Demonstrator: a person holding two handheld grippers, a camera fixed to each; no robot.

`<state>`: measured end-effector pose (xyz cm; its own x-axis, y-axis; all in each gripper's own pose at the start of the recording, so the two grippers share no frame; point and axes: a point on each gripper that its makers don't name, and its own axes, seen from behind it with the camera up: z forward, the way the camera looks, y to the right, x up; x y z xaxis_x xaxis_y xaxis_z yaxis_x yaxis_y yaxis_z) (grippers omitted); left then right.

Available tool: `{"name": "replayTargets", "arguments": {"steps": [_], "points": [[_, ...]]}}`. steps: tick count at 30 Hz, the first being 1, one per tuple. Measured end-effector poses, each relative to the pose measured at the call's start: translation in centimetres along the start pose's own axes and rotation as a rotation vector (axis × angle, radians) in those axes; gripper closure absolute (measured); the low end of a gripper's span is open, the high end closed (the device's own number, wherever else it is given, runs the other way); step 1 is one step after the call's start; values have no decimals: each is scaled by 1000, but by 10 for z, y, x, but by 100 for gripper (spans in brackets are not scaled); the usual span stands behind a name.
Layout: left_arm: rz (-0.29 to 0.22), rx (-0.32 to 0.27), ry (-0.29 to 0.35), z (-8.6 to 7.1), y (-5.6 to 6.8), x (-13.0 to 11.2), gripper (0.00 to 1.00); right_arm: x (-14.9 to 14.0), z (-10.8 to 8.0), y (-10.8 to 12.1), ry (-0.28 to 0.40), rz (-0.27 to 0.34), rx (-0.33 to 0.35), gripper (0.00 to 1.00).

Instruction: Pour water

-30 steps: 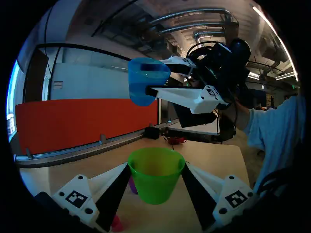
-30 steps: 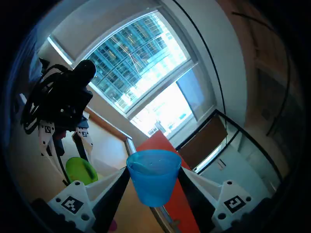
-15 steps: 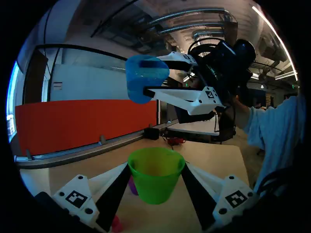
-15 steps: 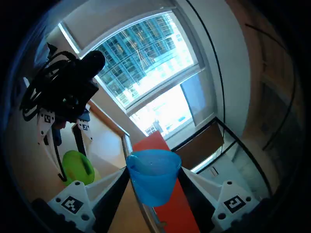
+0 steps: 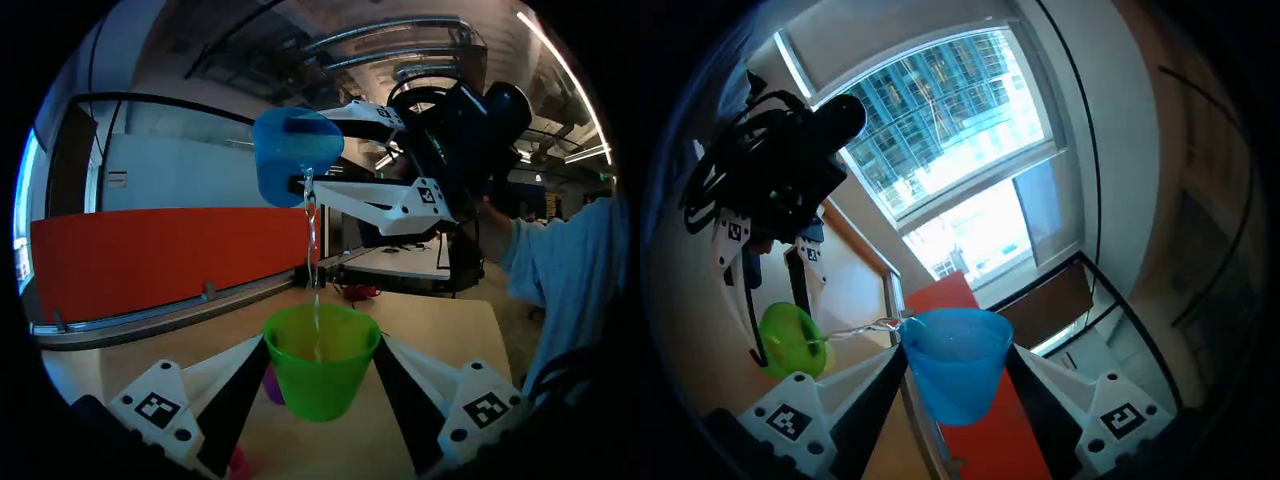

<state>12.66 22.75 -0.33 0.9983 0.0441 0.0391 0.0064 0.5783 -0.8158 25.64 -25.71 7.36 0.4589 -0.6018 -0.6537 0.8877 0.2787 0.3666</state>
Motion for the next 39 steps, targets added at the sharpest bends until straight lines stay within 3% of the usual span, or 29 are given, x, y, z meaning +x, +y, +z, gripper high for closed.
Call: {"name": "replayTargets", "arguments": {"steps": [26, 39], "points": [[-2, -2, 0, 0, 0, 1, 13, 5, -1, 24, -6, -131, -46, 11], [0, -5, 3, 0, 2, 3, 13, 8, 1, 24, -11, -197, -42, 11]]}}
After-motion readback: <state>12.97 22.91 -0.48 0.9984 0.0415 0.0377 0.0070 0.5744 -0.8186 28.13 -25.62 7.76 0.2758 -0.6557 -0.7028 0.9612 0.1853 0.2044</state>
